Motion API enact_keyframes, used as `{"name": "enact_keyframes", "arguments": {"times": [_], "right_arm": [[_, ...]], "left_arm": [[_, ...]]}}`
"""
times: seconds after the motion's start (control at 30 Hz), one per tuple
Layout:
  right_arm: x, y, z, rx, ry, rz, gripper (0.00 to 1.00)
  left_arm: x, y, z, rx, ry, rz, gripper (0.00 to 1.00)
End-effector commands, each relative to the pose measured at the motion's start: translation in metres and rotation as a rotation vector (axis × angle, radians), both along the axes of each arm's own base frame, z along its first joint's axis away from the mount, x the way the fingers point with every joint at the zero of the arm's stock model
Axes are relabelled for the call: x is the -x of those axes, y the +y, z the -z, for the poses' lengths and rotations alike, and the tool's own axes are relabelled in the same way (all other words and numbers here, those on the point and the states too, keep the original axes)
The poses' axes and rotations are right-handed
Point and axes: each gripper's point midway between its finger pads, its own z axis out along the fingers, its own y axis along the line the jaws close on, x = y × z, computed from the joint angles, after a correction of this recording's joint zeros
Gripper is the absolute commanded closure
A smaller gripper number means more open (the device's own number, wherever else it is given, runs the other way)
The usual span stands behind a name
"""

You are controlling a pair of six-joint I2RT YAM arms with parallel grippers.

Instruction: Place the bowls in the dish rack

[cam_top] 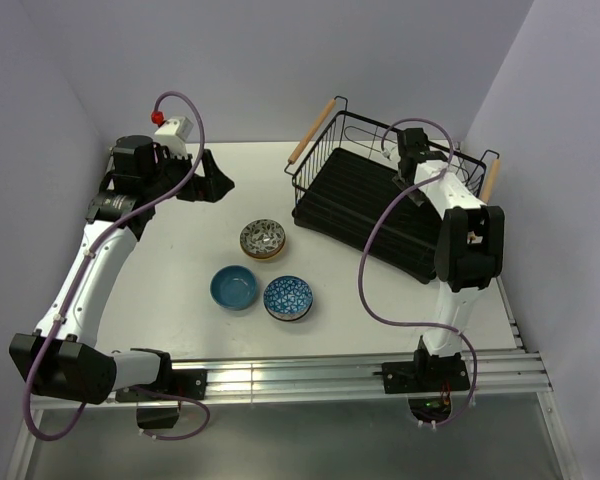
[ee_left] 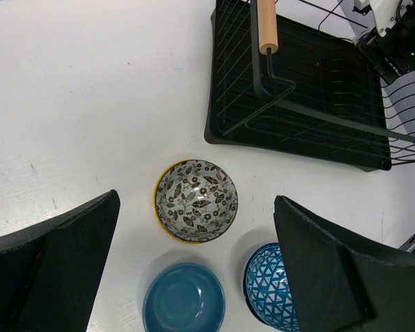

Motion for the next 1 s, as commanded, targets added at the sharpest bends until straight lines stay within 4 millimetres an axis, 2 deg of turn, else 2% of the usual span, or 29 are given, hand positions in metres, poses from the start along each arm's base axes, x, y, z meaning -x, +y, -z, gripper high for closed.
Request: {"name": "enact_keyframes", "arguments": {"times": [0.0,0.07,0.17,0.27,0.3,0.33,0.4,0.5,0.77,0.97], "right_arm": [[-0.009,-0.008,-0.019,0.084,-0.079,0.005,1.00],[-0.006,-0.008,-0.017,0.091,-0.065,0.007,1.00],[-0.004,-0.008,-0.010,0.088,-0.039,0.015,0.89],[0.000,-0.007,-0.005,0.083,-0.018,0.020,0.71],[0.000,-0.006,-0.005,0.078,-0.017,0.020,0.58],[0.002,-0.007,-0.005,0.075,-0.011,0.022,0.51],[0.005,-0.006,-0.002,0.074,0.006,0.017,0.41],[0.011,-0.006,0.002,0.074,0.025,0.013,0.34],[0.015,-0.008,-0.007,0.081,0.024,0.021,0.13],[0.022,-0.006,-0.014,0.064,0.022,0.026,0.07]], "left_arm": [[0.002,-0.001,-0.022,0.020,-0.078,0.018,0.01],[0.002,0.000,-0.021,0.020,-0.078,0.016,0.00],[0.002,0.000,-0.020,0.020,-0.075,0.016,0.00],[0.001,0.000,-0.020,0.022,-0.072,0.017,0.01],[0.001,0.000,-0.019,0.021,-0.070,0.019,0.00],[0.001,0.000,-0.020,0.022,-0.070,0.020,0.00],[0.001,-0.001,-0.019,0.022,-0.070,0.027,0.01],[0.001,-0.002,-0.017,0.025,-0.066,0.028,0.00],[0.002,-0.001,-0.018,0.027,-0.068,0.025,0.01],[0.006,-0.001,-0.020,0.024,-0.076,0.029,0.00]]}}
